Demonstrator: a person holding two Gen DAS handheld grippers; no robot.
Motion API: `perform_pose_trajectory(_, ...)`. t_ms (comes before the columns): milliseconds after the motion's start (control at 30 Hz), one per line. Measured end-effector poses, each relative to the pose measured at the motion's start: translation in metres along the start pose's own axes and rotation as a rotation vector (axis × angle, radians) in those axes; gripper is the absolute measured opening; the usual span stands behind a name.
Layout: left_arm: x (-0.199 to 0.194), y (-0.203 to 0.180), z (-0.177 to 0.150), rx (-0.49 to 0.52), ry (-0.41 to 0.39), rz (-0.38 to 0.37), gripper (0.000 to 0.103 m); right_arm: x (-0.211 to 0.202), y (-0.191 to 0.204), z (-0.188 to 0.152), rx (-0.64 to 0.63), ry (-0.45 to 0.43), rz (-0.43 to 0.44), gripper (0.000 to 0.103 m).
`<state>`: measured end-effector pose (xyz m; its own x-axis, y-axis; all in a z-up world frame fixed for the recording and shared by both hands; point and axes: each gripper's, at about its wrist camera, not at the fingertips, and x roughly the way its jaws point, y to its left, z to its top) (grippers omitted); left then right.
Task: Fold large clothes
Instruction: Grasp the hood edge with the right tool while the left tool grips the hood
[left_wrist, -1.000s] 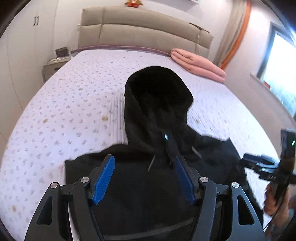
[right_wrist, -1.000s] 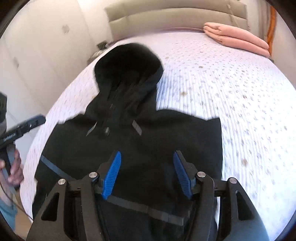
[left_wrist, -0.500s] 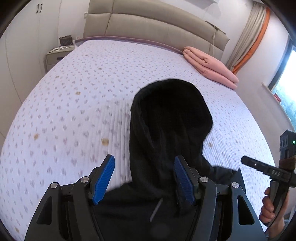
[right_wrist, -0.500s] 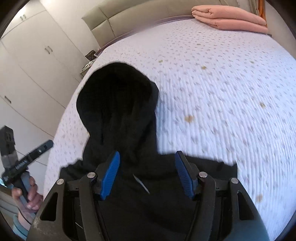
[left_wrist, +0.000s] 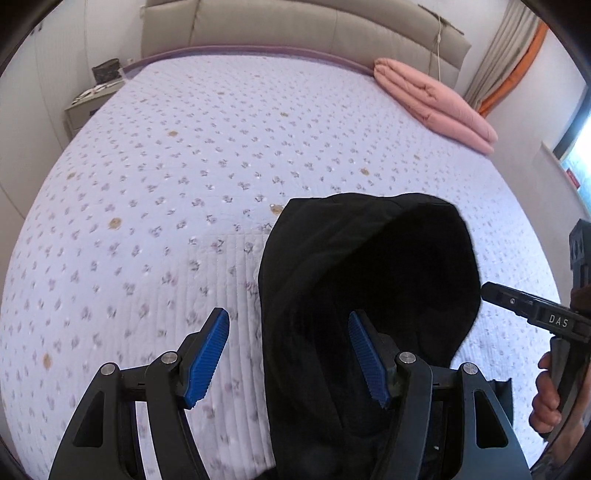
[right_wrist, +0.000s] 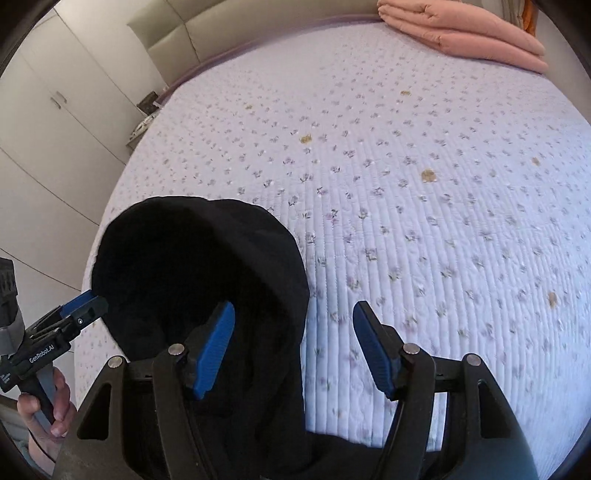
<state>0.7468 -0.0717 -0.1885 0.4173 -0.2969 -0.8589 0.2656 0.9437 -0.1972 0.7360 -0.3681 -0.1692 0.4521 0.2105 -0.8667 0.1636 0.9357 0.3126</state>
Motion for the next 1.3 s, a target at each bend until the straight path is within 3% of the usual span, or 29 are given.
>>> perform_pose_trajectory(100,0.017,0.001,0.006,0.008,0.019,0.005,0.069,0.019,0.003,0.004,-0.011,0.016,-0.004,0.069)
perform_pose_trajectory(167,0.027,0.003,0.007,0.009,0.015,0.033,0.046,0.031,0.005,0.007,-0.021,0.030,-0.014,0.069)
perform_pose_trajectory(200,0.032,0.005,0.008,0.004,0.027,0.034,0.016,0.037,0.006,0.007,-0.026,0.038,-0.018,0.065)
perform_pose_trajectory(233,0.038,0.011,0.008,-0.020,0.049,0.021,0.010,0.040,0.007,0.007,-0.030,0.038,-0.021,0.041)
perform_pose_trajectory(300,0.034,0.021,0.007,-0.059,0.024,-0.011,0.009,0.046,0.008,0.006,-0.046,0.052,-0.022,0.018)
perform_pose_trajectory(333,0.028,0.025,0.005,-0.065,0.009,-0.037,0.009,0.044,0.008,0.004,-0.054,0.039,-0.030,0.012)
perform_pose_trajectory(433,0.002,0.042,-0.008,-0.117,-0.027,-0.136,0.008,0.020,0.003,-0.004,-0.086,-0.019,-0.031,0.007)
perform_pose_trajectory(467,-0.010,0.054,-0.016,-0.162,-0.036,-0.201,0.008,0.007,-0.001,-0.009,-0.084,-0.034,-0.011,0.007)
perform_pose_trajectory(533,-0.022,0.067,-0.032,-0.199,-0.043,-0.290,0.011,-0.016,-0.006,-0.020,-0.101,-0.070,0.047,0.007)
perform_pose_trajectory(600,-0.016,0.067,-0.045,-0.179,0.000,-0.253,0.011,-0.019,0.005,-0.037,-0.187,-0.068,-0.015,0.007)
perform_pose_trajectory(667,0.013,0.075,-0.055,-0.185,0.095,-0.189,0.010,0.002,0.010,-0.049,-0.255,-0.026,-0.101,0.007)
perform_pose_trajectory(800,0.063,0.093,-0.074,-0.215,0.185,-0.179,0.020,0.055,-0.019,-0.055,-0.180,0.075,-0.088,0.007)
perform_pose_trajectory(867,0.062,0.094,-0.076,-0.201,0.157,-0.198,0.021,0.078,-0.030,-0.059,-0.131,0.121,-0.059,0.007)
perform_pose_trajectory(967,0.061,0.098,-0.076,-0.198,0.165,-0.234,0.025,0.082,-0.032,-0.059,-0.138,0.116,-0.054,0.007)
perform_pose_trajectory(1000,0.058,0.099,-0.076,-0.189,0.174,-0.238,0.029,0.081,-0.033,-0.058,-0.137,0.119,-0.053,0.007)
perform_pose_trajectory(1067,0.045,0.098,-0.079,-0.154,0.191,-0.219,0.046,0.073,-0.036,-0.056,-0.135,0.135,-0.048,0.017)
perform_pose_trajectory(1133,0.029,0.100,-0.084,-0.090,0.200,-0.178,0.075,0.057,-0.041,-0.053,-0.142,0.136,-0.054,0.037)
perform_pose_trajectory(1233,0.020,0.102,-0.095,-0.012,0.289,-0.179,0.077,0.028,-0.046,-0.057,-0.173,0.116,-0.035,0.043)
perform_pose_trajectory(1300,0.007,0.106,-0.103,0.006,0.295,-0.157,0.076,0.011,-0.046,-0.061,-0.196,0.110,-0.037,0.043)
